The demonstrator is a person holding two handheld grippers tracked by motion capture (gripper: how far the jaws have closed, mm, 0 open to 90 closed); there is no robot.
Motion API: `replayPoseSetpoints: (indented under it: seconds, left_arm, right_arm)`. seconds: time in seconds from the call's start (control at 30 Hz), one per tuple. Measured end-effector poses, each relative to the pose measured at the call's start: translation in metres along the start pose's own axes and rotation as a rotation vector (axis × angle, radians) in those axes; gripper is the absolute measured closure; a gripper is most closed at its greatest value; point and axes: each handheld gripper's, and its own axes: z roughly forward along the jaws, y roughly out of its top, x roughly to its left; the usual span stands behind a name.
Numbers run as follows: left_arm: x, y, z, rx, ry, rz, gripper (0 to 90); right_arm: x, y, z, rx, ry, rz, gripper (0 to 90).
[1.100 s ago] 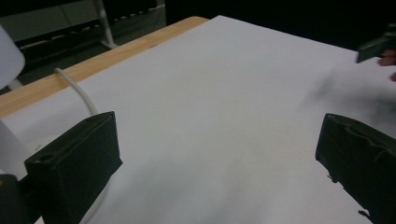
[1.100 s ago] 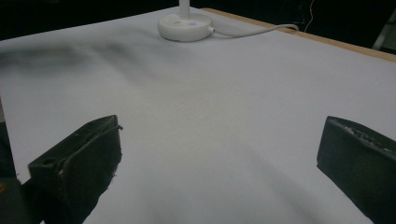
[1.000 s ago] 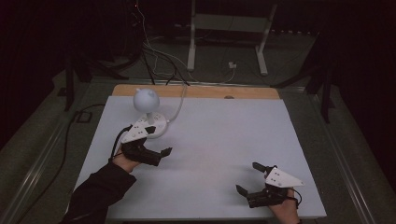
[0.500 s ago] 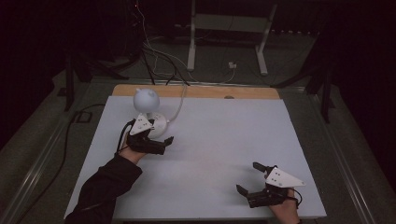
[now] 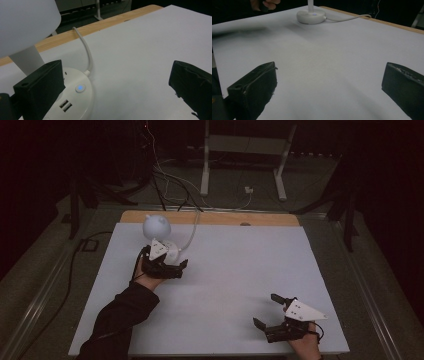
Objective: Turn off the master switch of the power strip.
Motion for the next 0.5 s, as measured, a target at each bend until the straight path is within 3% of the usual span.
replayPoseSetpoints:
  seconds: [0.17,0.23,0.33,0.43,0.5]
  left_arm:
    - [-0.002,-0.003,0.007,0.027,0.02,-0.003,4.6]
    - [-0.002,-0.004,0.009,0.031,0.025,-0.01,14.9]
    - [-0.002,-0.005,0.012,0.034,0.05,-0.017,20.1]
    - [-0.001,-0.007,0.014,0.027,0.081,-0.017,33.9]
    - [0.001,-0.007,0.016,0.026,0.098,-0.025,37.3]
  right_arm:
    - [0.0,0.0,0.0,-0.002,0.001,0.002,0.0]
    - [0.0,0.0,0.0,-0.001,0.004,0.002,0.0]
    - [0.0,0.0,-0.001,-0.003,0.004,0.001,0.0]
    - [-0.001,0.0,-0.001,-0.005,0.005,0.004,0.0]
    - [-0.001,0.0,-0.001,-0.006,0.006,0.005,0.0]
